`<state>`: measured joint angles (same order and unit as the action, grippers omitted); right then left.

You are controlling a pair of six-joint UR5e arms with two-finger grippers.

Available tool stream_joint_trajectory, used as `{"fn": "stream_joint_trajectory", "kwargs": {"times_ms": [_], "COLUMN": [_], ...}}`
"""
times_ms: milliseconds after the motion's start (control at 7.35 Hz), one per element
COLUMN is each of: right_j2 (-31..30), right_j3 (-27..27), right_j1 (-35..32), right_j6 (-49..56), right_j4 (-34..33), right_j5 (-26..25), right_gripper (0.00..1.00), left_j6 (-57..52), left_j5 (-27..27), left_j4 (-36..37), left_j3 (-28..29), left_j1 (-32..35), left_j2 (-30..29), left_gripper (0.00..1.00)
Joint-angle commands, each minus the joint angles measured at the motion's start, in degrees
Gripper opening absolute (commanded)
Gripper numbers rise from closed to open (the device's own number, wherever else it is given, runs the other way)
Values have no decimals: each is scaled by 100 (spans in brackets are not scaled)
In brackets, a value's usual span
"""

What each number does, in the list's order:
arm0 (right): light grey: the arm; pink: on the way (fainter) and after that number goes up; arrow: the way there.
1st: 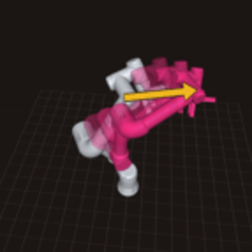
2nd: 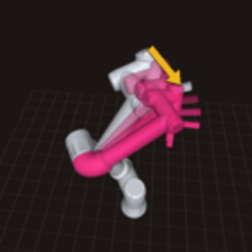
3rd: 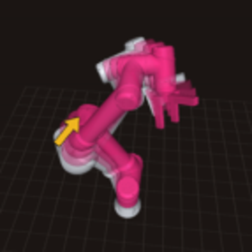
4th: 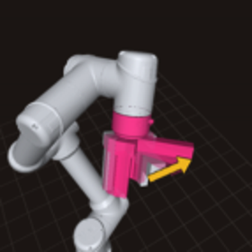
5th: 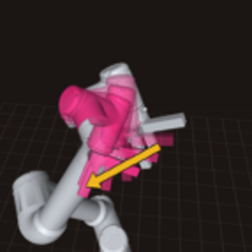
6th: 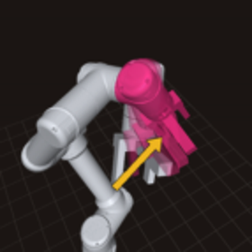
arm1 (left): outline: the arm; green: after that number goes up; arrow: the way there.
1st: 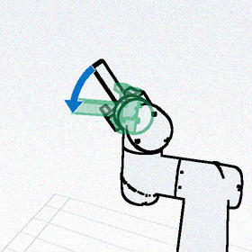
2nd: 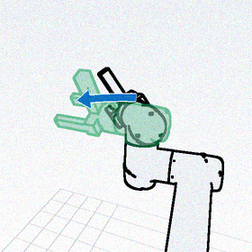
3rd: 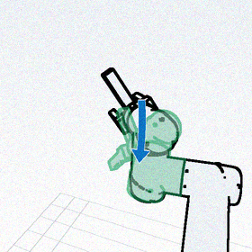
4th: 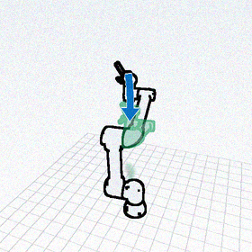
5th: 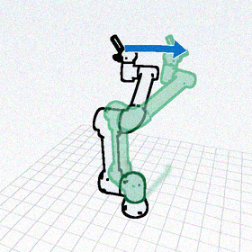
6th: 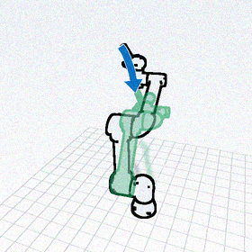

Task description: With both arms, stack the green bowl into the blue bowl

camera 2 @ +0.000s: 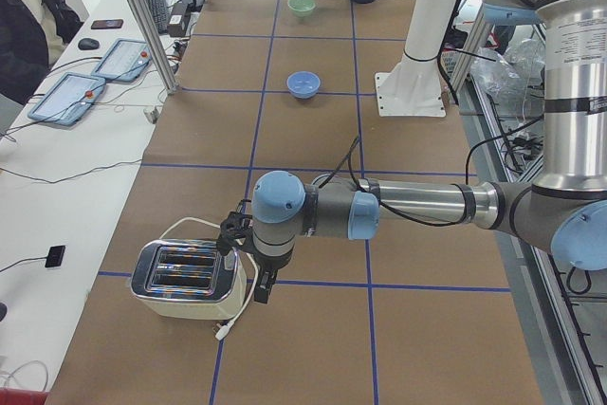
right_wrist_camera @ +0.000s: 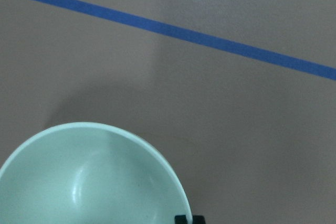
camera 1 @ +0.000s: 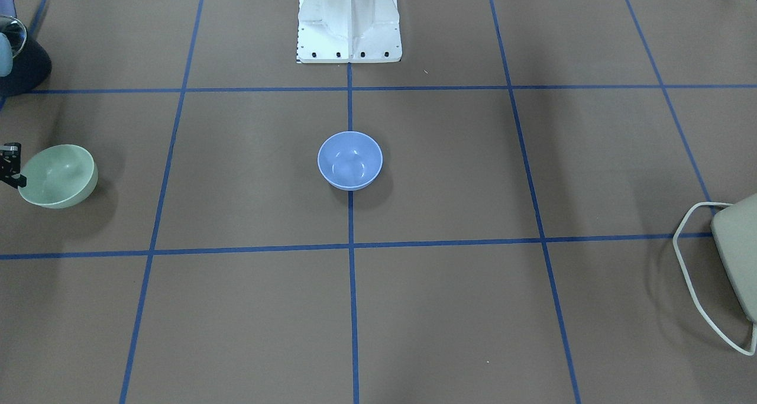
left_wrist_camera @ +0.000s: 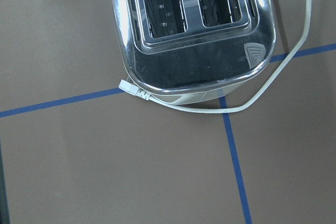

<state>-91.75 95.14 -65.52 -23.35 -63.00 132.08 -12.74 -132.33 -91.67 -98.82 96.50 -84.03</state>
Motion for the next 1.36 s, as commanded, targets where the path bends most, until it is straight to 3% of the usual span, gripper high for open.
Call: {"fn": "stream_joint_trajectory", "kwargs": {"times_ms": [0, 408, 680, 816, 1088, 1224], "right_j2": [873, 2437, 3317, 3695, 4015, 4015], "right_j3": [214, 391, 907, 944, 796, 787], "right_j1": [256, 1608, 2339, 2629, 3420, 3606], "right_j6": [-1513, -4222, -4616, -5157, -5767, -5821], "right_j4": [-37, -359, -2181, -2747, -2902, -2902], "right_j5": [133, -601, -1392, -1648, -2447, -2546], "right_gripper": [0, 0, 0, 0, 0, 0], "left_j6": [0, 9, 9, 0, 9, 9], "left_j5": [-3, -3, -3, -3, -3, -3], "left_j4": [9, 0, 0, 0, 0, 0], "left_j3": [3, -6, -6, -6, 3, 21], "left_j1": [0, 0, 0, 0, 0, 0], "left_j2": [1, 10, 10, 19, 19, 10], "left_gripper": [98, 98, 98, 98, 98, 98]}}
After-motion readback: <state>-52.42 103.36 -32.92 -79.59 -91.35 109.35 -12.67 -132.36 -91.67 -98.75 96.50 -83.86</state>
